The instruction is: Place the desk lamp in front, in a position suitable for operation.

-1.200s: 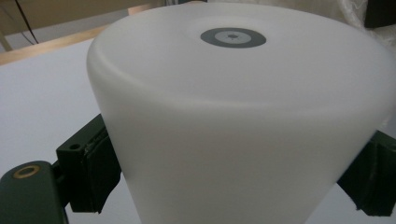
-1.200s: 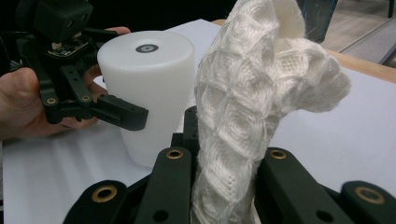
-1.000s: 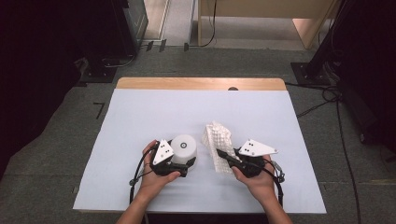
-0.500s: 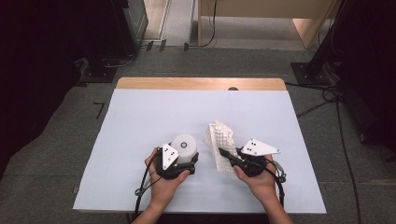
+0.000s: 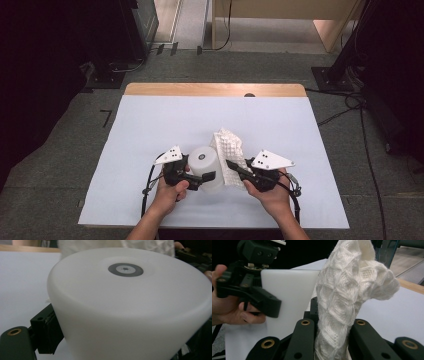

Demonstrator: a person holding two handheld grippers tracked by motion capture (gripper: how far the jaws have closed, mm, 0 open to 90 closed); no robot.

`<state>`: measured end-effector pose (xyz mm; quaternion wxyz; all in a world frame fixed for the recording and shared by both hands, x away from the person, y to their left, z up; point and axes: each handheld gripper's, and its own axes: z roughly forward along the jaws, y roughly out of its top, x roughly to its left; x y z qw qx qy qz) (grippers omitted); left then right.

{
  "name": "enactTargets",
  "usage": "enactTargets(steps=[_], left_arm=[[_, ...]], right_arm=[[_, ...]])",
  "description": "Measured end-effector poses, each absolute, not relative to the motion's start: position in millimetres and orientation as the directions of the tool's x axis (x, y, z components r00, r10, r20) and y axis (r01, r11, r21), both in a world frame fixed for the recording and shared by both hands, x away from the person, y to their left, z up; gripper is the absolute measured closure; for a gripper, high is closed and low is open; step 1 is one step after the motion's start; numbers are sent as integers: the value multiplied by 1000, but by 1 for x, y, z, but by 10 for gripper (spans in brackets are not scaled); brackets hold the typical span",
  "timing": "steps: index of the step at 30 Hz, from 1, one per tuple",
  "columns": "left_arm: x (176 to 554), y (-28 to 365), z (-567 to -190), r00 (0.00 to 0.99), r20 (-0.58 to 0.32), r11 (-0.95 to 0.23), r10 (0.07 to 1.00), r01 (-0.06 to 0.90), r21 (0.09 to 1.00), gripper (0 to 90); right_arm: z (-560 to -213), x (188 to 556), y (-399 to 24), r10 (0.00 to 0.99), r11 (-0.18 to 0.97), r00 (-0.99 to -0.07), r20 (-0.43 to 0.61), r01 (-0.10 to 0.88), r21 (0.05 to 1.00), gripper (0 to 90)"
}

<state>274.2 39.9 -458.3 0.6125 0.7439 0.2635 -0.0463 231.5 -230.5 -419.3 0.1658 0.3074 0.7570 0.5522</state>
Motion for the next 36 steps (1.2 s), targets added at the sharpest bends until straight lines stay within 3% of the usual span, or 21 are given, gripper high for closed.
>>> enactTargets(steps=[4,8,14,23,30,36], left_arm=[[274,35,-459,856,-392,-141,337,457,878,80],[279,44,-456,837,-447,-76,317,492,867,80],[284,59,-452,824,-453,-32,341,492,870,80],[278,42,-457,837,-413,-107,360,476,873,81],[282,55,-453,818,-425,-54,387,480,876,81],[276,40,-458,837,-388,-121,386,463,878,81]], right_arm=[[-418,229,-227,645,185,-759,88,266,946,796],[-419,227,-221,624,218,-779,68,257,941,796],[-439,232,-214,611,291,-789,68,303,908,796],[-424,228,-217,624,233,-779,62,262,936,797],[-442,232,-211,607,307,-792,65,309,900,796],[-427,231,-216,623,250,-779,65,277,928,797]])
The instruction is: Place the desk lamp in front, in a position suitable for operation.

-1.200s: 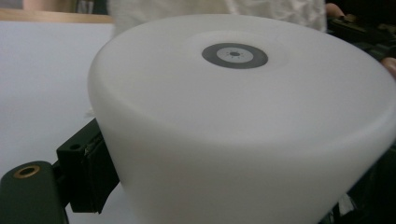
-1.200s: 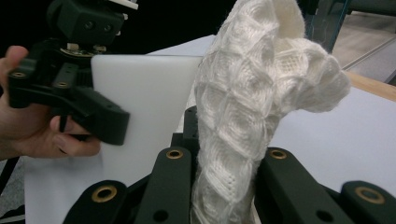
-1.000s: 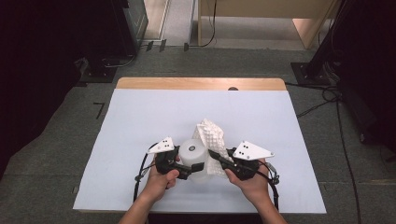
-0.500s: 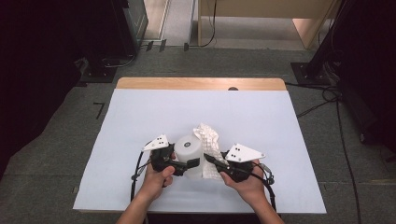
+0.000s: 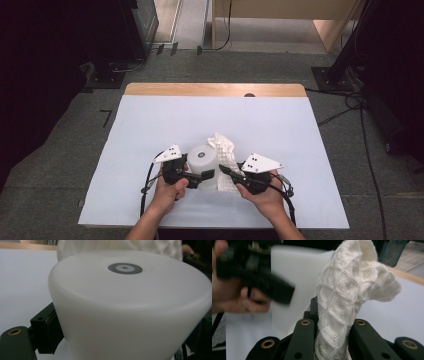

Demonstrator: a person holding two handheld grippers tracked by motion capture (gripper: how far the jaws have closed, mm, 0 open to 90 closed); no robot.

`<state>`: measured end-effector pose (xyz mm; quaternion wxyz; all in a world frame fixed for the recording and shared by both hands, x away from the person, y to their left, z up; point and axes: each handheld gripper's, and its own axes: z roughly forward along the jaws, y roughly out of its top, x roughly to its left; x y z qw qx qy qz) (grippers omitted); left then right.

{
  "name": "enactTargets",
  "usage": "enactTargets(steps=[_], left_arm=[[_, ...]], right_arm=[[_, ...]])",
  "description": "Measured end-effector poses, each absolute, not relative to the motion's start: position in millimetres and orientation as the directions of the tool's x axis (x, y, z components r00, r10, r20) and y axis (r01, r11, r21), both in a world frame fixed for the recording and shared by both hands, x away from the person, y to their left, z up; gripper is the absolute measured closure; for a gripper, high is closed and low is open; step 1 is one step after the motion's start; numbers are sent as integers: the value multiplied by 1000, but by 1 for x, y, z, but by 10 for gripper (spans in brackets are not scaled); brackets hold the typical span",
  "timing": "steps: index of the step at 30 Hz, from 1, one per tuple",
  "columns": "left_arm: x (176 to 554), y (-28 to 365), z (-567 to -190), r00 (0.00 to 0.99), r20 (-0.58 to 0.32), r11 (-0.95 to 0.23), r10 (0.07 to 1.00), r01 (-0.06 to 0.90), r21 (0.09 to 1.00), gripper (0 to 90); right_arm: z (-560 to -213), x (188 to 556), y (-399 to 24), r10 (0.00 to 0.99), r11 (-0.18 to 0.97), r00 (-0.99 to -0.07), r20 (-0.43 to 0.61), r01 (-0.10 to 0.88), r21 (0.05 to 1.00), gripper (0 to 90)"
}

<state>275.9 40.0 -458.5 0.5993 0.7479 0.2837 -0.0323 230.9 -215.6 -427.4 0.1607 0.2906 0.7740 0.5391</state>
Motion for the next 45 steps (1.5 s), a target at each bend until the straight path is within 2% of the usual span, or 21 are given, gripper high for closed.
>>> enactTargets(steps=[5,9,17,20,23,25,30,32,39,40,42,45], left_arm=[[278,44,-456,831,-392,-104,396,464,880,81],[282,55,-453,814,-412,-54,408,473,880,81],[275,39,-459,835,-380,-123,397,459,880,81],[277,42,-458,827,-383,-110,411,462,880,81],[279,49,-454,823,-380,-90,423,455,886,81],[278,51,-450,822,-320,-106,472,413,904,81],[270,44,-456,777,7,-302,630,236,924,80],[271,41,-463,766,57,-333,640,210,919,80],[274,42,-471,736,68,-328,674,215,920,78],[273,43,-471,717,60,-314,694,227,922,71],[271,43,-472,702,25,-289,711,260,921,1],[261,39,-473,649,12,-249,761,275,929,1]], right_arm=[[-431,231,-218,625,248,-776,79,294,923,797],[-449,234,-211,613,325,-787,69,331,886,797],[-431,234,-217,640,231,-763,88,300,926,797],[-436,235,-218,641,236,-761,99,318,918,798],[-446,237,-214,627,294,-773,92,344,892,797],[-446,236,-213,636,313,-768,71,341,887,797],[-434,240,-235,693,232,-715,89,339,912,797],[-432,241,-245,716,206,-691,96,341,917,797],[-437,244,-253,735,197,-670,104,358,913,796],[-438,244,-253,734,198,-671,107,362,911,797],[-439,244,-253,733,203,-672,105,363,910,797],[-439,243,-252,731,209,-675,102,363,908,797]])
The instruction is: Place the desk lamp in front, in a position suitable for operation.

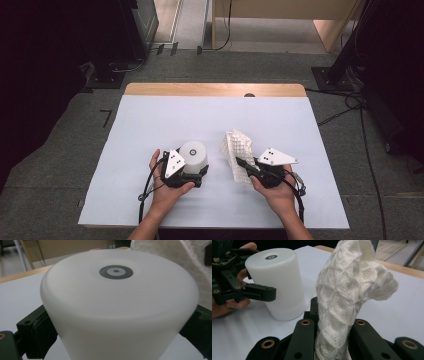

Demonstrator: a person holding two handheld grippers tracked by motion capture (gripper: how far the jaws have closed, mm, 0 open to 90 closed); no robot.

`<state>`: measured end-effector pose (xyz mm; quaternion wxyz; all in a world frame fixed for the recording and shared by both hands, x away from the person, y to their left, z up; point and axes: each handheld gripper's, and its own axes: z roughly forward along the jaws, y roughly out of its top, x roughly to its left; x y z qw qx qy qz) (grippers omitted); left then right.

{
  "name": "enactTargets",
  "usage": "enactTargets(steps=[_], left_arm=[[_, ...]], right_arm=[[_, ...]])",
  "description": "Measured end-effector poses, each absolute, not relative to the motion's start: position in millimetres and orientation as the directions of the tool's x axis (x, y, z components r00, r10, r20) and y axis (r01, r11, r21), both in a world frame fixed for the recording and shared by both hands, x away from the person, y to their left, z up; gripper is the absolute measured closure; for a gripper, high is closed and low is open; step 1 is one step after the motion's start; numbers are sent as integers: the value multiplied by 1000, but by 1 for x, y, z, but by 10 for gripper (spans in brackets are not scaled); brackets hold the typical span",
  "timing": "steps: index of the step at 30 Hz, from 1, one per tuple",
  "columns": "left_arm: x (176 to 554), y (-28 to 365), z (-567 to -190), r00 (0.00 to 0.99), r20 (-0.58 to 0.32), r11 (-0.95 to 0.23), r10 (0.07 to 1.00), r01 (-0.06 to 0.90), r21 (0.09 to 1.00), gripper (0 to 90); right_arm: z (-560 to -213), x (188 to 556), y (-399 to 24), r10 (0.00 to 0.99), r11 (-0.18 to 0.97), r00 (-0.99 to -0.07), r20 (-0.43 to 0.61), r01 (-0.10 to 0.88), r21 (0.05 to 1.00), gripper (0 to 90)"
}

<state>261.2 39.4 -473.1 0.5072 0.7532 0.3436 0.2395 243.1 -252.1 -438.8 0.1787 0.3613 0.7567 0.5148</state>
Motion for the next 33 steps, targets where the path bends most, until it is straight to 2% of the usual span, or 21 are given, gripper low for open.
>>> enactTargets(steps=[2,4,6,9,12,13,16,18,20,22,26,33], left_arm=[[257,35,-473,587,19,-238,810,297,925,1],[257,29,-473,534,-10,-207,846,344,916,1],[256,24,-474,491,-10,-202,871,376,904,38],[254,22,-475,481,0,-205,877,372,905,77],[257,26,-474,514,-5,-217,858,371,903,80],[259,29,-473,538,-14,-221,843,370,903,80],[266,40,-470,656,-143,-165,741,384,909,81],[272,45,-467,754,-280,-118,594,426,897,81],[274,46,-466,803,-380,-78,459,463,883,81],[273,41,-464,834,-398,-105,382,467,878,81],[266,29,-462,867,-365,-162,339,436,885,81],[272,38,-458,851,-433,-84,298,475,876,81]], right_arm=[[-438,243,-252,730,209,-677,99,359,910,796],[-438,244,-252,729,210,-677,99,359,909,796],[-438,244,-252,729,210,-677,100,361,909,796],[-439,243,-251,727,212,-679,101,362,907,796],[-437,242,-252,727,206,-679,104,360,910,796],[-436,242,-252,725,204,-680,105,358,911,796],[-432,241,-253,715,186,-690,118,350,918,796],[-427,238,-252,701,173,-703,121,333,927,795],[-421,234,-249,687,159,-716,122,312,937,794],[-415,230,-245,676,159,-729,106,285,945,793],[-409,223,-236,651,168,-754,85,253,953,793],[-416,223,-226,631,209,-771,81,269,940,793]])
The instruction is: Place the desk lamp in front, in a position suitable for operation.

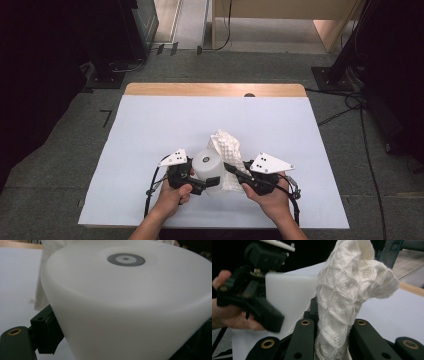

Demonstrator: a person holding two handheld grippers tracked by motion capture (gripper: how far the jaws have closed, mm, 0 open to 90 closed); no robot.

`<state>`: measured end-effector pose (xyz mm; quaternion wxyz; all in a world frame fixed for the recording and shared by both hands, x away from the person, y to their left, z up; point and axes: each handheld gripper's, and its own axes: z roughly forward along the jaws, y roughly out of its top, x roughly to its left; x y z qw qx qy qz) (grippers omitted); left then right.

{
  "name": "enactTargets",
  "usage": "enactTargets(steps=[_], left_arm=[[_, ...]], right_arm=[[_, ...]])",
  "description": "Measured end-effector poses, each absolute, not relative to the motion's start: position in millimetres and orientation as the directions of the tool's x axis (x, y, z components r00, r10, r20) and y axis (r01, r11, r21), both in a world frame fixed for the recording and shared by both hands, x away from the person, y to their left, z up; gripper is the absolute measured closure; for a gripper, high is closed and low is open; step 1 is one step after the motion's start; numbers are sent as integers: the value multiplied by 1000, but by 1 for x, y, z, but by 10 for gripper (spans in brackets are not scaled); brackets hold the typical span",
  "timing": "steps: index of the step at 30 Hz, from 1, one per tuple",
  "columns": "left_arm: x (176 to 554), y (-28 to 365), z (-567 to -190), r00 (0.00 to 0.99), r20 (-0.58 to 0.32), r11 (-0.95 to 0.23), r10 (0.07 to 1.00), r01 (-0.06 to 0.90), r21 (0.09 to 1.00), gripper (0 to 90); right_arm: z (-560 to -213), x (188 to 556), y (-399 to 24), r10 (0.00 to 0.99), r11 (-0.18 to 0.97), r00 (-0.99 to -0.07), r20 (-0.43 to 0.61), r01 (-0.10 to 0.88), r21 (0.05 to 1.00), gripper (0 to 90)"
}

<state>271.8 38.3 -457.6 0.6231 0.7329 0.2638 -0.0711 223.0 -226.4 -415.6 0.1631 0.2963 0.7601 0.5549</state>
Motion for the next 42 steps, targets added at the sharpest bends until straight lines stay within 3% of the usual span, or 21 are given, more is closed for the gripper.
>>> enactTargets(steps=[7,18,27,36,42], left_arm=[[280,56,-455,822,-463,-25,331,498,867,81],[274,36,-459,840,-441,-116,316,496,861,81],[283,58,-454,815,-477,-27,329,513,858,81],[276,41,-458,838,-438,-115,325,495,861,81],[281,52,-454,822,-450,-70,350,502,862,81]], right_arm=[[-425,225,-215,588,301,-806,70,299,905,793],[-410,217,-220,608,215,-792,58,236,948,793],[-429,227,-214,580,316,-812,69,302,899,793],[-414,220,-217,604,244,-796,39,232,942,792],[-427,226,-215,586,300,-807,67,293,908,792]])
